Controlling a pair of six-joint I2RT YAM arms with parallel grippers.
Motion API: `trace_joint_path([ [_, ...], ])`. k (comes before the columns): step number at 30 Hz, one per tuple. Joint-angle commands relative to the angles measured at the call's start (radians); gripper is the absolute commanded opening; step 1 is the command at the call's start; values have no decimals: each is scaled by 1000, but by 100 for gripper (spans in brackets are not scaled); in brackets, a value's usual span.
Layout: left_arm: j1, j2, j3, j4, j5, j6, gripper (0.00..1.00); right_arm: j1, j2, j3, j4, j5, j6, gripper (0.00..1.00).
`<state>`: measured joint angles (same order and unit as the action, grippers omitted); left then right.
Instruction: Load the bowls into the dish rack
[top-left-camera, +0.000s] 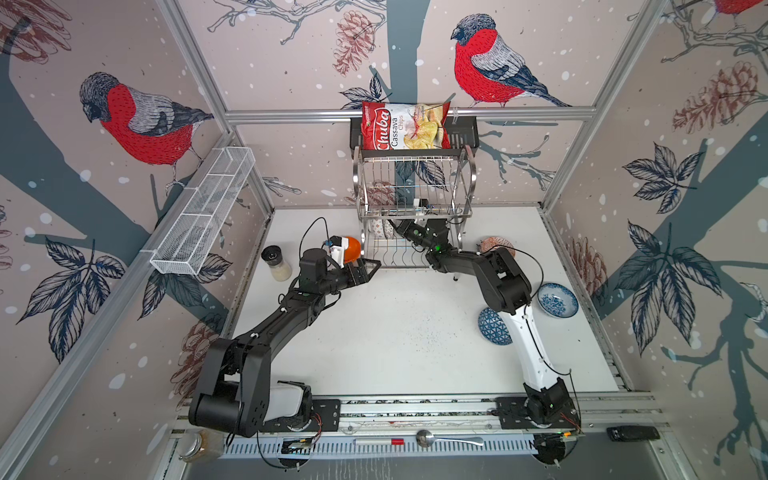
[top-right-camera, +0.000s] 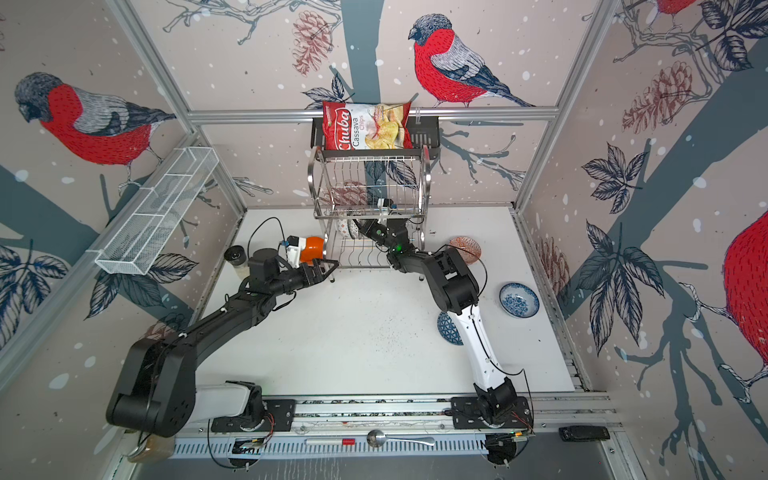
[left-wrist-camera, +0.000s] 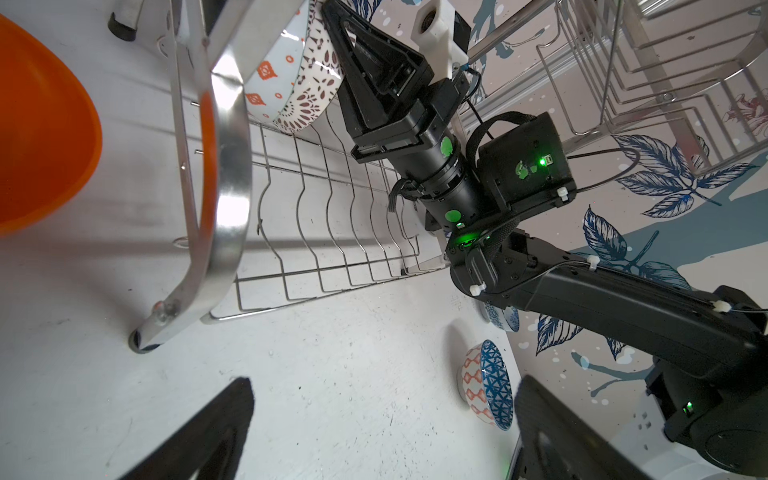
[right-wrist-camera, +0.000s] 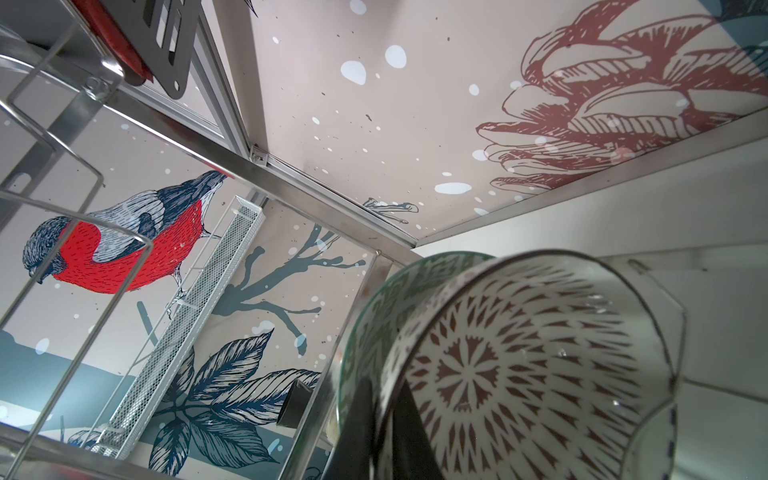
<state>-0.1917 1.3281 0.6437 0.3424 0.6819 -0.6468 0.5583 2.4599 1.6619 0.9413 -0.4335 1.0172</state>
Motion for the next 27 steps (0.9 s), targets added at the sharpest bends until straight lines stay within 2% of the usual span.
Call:
trace_joint_path([
  [1, 1, 2, 8, 7, 10, 3, 98, -1, -8, 10, -63, 8, -52, 6],
  [14, 0, 7, 11, 6, 13, 2, 98, -1, -16, 30, -125, -10, -105, 14],
  [27, 2, 10, 13, 6, 12, 2, 98, 0, -22, 53, -149, -13, -109, 16],
])
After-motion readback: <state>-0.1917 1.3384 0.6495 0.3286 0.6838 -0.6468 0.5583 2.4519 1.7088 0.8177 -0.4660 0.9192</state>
